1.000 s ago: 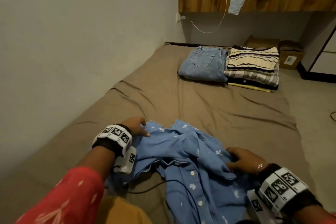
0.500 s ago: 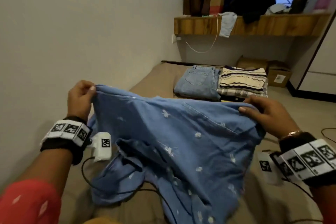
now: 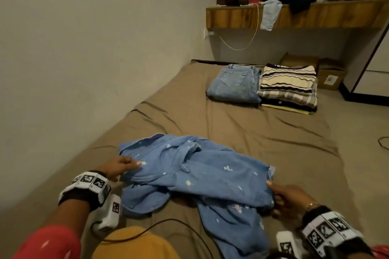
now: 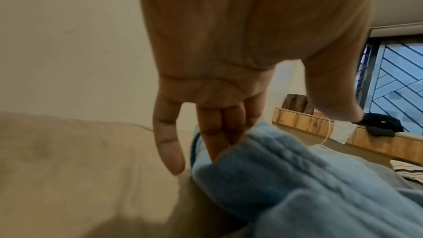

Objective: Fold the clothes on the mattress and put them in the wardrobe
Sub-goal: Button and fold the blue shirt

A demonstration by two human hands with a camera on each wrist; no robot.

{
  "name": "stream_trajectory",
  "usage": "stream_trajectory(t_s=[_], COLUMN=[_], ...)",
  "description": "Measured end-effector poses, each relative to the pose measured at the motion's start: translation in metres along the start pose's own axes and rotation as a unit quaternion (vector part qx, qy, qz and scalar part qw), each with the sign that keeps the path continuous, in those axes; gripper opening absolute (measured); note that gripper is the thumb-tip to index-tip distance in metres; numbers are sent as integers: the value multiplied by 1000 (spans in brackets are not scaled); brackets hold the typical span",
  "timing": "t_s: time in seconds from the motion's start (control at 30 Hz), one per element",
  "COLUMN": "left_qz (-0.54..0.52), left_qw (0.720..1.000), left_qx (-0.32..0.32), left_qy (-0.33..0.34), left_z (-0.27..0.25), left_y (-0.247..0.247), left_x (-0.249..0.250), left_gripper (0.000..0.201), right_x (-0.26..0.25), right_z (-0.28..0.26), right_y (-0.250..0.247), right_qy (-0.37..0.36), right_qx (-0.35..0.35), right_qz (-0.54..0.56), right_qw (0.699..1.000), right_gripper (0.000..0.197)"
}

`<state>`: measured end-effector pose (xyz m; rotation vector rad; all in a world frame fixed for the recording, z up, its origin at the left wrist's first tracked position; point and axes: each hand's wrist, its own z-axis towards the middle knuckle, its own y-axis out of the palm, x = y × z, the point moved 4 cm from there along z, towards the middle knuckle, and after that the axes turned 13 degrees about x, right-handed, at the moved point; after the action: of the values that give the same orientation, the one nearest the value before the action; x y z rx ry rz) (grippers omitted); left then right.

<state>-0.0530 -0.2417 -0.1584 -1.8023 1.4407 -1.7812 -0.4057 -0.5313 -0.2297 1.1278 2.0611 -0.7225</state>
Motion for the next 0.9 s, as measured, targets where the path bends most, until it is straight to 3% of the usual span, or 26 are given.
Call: stream_trajectory(t_s=[0.1, 0.13, 0.2, 0.27, 0.33, 0.37, 0.43, 0.47, 0.5, 0.57, 0.63, 0.67, 0.73, 0.8, 0.9], left_qz=[44, 23, -116, -282, -355, -364, -377, -385, -390, -409, -430, -420, -370, -360, -298], left_qw=[996, 994, 981, 944, 920, 916, 911, 906, 902, 892, 891, 896, 915, 923, 928], left_qx=[34, 59, 115, 148, 151, 149, 149, 156, 162, 136, 32, -35, -92, -22, 141], left_qy=[77, 94, 109, 85, 72, 72, 73, 78, 94, 133, 144, 141, 128, 132, 171], left_z=[8, 11, 16, 18, 18, 18, 14, 10, 6, 0, -12, -20, -26, -27, -35], left_y=[6, 5, 0, -8, -14, -15, -19, -25, -33, -51, -66, -69, -71, -84, -125], left_x=[15, 18, 21, 19, 23, 27, 40, 46, 53, 64, 81, 89, 100, 109, 130], left_gripper=[14, 11, 19, 14, 14, 15, 19, 24, 31, 41, 32, 23, 40, 37, 48], right_x=[3, -2, -18, -41, -57, -64, -79, -94, -113, -159, -205, -226, -256, -282, -327], right_z=[-14, -16, -11, -18, -29, -40, -50, -51, -53, -68, -87, -95, -118, -137, -165], right_y=[14, 15, 7, -5, -3, 3, 8, 6, 2, -10, -22, -27, -27, -29, -37], right_qy=[12, -4, -91, -190, -230, -231, -224, -248, -276, -319, -358, -380, -401, -453, -562], right_qx=[-7, -4, 34, 82, 14, -66, -142, -115, -82, 12, 62, 41, -28, -29, 93], right_qz=[33, 50, 76, 65, 60, 53, 11, -11, -32, -15, -4, -11, -60, -161, -293], right_qw=[999, 999, 992, 976, 971, 969, 964, 962, 957, 948, 931, 924, 914, 877, 768], right_gripper=[19, 19, 27, 24, 9, 26, 87, 99, 98, 61, 29, 20, 20, 24, 21])
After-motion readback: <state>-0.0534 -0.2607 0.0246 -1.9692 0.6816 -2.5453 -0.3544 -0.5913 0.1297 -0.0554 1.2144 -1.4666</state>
